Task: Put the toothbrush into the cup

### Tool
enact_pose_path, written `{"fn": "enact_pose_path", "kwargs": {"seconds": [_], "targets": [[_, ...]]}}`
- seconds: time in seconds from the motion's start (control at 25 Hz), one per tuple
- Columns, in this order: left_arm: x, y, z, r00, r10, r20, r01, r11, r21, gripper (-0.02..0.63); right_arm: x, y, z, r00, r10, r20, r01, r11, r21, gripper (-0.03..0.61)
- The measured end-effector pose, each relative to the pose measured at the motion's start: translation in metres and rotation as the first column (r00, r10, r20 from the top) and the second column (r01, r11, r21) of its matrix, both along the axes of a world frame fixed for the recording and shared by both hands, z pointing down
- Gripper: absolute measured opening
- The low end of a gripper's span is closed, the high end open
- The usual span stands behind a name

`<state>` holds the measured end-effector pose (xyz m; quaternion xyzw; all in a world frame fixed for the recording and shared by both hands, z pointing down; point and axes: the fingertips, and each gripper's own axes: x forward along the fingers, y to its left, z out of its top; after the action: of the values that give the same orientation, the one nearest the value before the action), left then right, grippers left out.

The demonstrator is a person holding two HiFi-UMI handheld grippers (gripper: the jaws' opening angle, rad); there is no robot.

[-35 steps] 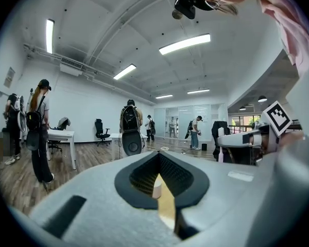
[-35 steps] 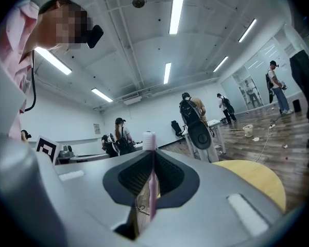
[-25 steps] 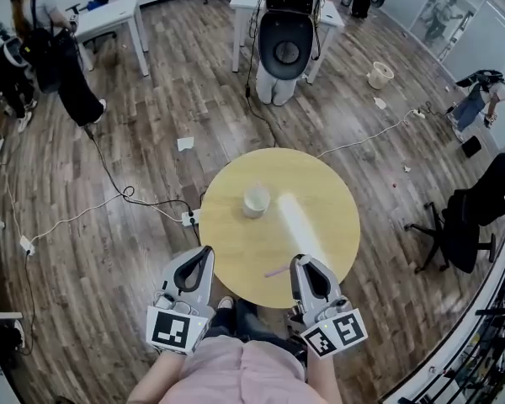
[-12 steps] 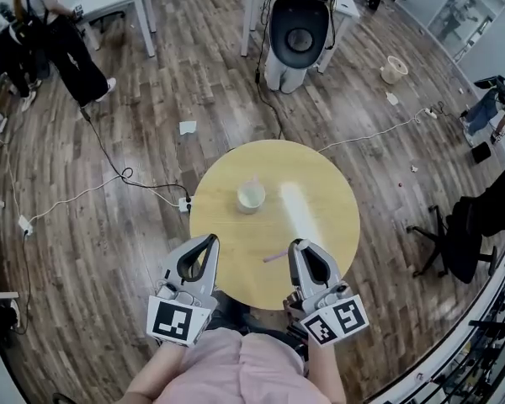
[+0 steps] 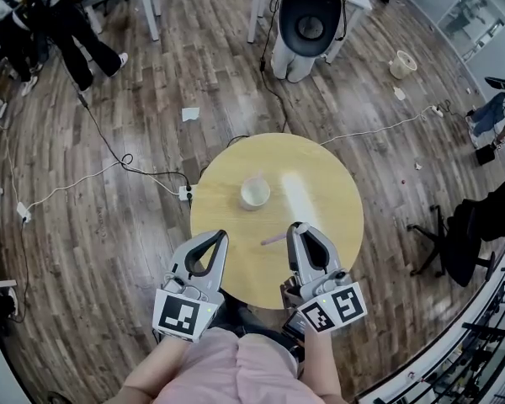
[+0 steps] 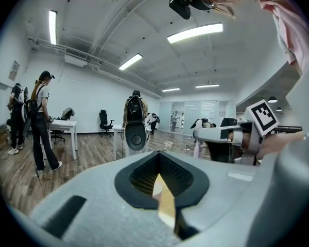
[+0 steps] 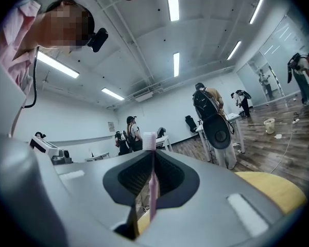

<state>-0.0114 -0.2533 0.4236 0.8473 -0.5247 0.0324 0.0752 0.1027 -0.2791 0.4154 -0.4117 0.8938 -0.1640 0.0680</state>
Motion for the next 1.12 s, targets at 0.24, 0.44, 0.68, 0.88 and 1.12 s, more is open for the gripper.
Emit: {"fn": "enact_pose_path", "kwargs": {"seconds": [0.24,0.44,0.68,0.88,1.12], "targets": [[0.006,-0.021,0.024,0.999,0.024,0.033,-0.023,1.000,-0.007,-0.003,-0.011,-0.042,0.009,1.000,-0.005,-0.011,0.005,0.999,0.033,0.023],[0.007,-0.036,0.051,0.998,0.035,0.050,-0.033,0.998,-0.055,-0.003,-0.022,-0.081,0.035,1.000,-0.008,-0.029,0.008,1.000,0.014,0.023],[0.003,-0.045,0.071,0.999,0.026,0.028,-0.024,0.995,-0.097,-0.003,-0.035,-0.117,0.077,0.998,-0.015,-0.059,0.013,1.000,-0.026,0.023],[-0.011,-0.053,0.082,1.000,-0.014,-0.017,0.012,0.991,-0.131,-0.003,-0.048,-0.140,0.133,0.995,-0.033,-0.091,0.025,0.996,-0.089,0.023],[-0.018,-0.054,0.089,0.999,-0.039,-0.031,0.033,0.986,-0.161,-0.003,-0.050,-0.142,0.177,0.995,-0.033,-0.094,0.017,0.986,-0.169,0.023]]}}
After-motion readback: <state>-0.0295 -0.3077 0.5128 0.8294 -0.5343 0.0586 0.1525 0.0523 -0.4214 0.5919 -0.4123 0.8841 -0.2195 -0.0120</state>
